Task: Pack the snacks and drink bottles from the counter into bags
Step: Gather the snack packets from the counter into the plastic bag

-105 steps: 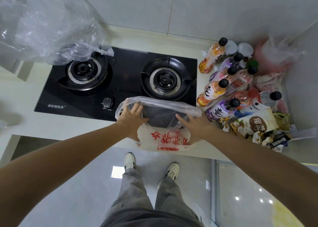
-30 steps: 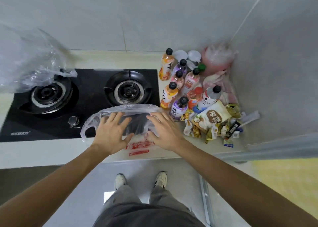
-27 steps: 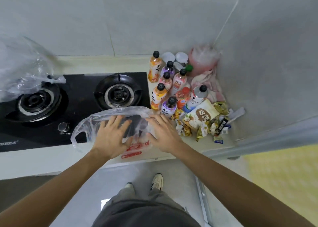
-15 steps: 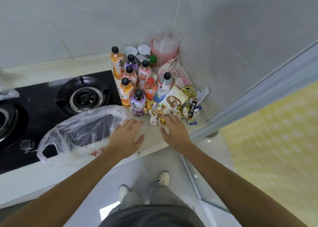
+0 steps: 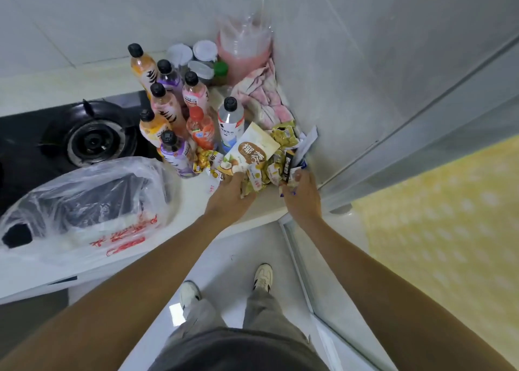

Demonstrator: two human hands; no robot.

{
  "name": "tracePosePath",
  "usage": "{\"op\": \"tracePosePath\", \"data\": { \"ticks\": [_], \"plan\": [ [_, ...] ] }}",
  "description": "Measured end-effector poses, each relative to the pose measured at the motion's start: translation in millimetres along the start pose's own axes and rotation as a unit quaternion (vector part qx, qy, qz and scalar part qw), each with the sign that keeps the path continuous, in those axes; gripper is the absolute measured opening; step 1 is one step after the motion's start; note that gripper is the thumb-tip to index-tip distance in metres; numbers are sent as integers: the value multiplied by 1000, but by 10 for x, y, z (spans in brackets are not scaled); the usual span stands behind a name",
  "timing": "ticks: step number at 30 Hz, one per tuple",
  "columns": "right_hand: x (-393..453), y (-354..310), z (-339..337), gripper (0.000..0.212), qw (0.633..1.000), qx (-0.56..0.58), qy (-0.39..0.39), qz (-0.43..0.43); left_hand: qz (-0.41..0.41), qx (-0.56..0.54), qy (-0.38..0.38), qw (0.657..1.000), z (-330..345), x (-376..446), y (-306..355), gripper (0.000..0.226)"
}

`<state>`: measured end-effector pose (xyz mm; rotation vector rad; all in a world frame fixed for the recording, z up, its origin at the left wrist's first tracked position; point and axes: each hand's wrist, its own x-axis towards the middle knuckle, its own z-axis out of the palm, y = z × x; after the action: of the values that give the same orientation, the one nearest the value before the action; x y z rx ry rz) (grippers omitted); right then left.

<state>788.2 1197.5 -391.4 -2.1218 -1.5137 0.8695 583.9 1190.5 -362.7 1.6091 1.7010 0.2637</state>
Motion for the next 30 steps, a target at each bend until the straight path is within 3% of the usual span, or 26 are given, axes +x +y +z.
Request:
{"op": "tracePosePath", "data": {
  "ticks": [3, 7, 16, 19, 22, 30],
  "plan": [
    [225, -24, -21, 39, 1000, 21, 3, -7, -56, -3, 7, 998, 189, 214, 114, 60],
    [501, -22, 15, 26, 998, 5, 25, -50, -110, -54, 32, 992, 363, 406, 177, 63],
    [668, -14, 125, 18, 996, -31, 36, -72, -132, -58, 84, 986, 518, 621, 208, 40],
    [661, -17, 85, 16, 997, -12, 36, -70, -121, -83, 119, 982, 512, 642, 196, 19],
    [637, -39, 20, 14, 997, 2, 43, -70, -106, -151, 144, 972, 458, 631, 246, 27],
    [526, -249, -141, 11, 987, 44, 64, -140, -68, -320, 185, 927, 16, 422, 259, 18]
  ]
}}
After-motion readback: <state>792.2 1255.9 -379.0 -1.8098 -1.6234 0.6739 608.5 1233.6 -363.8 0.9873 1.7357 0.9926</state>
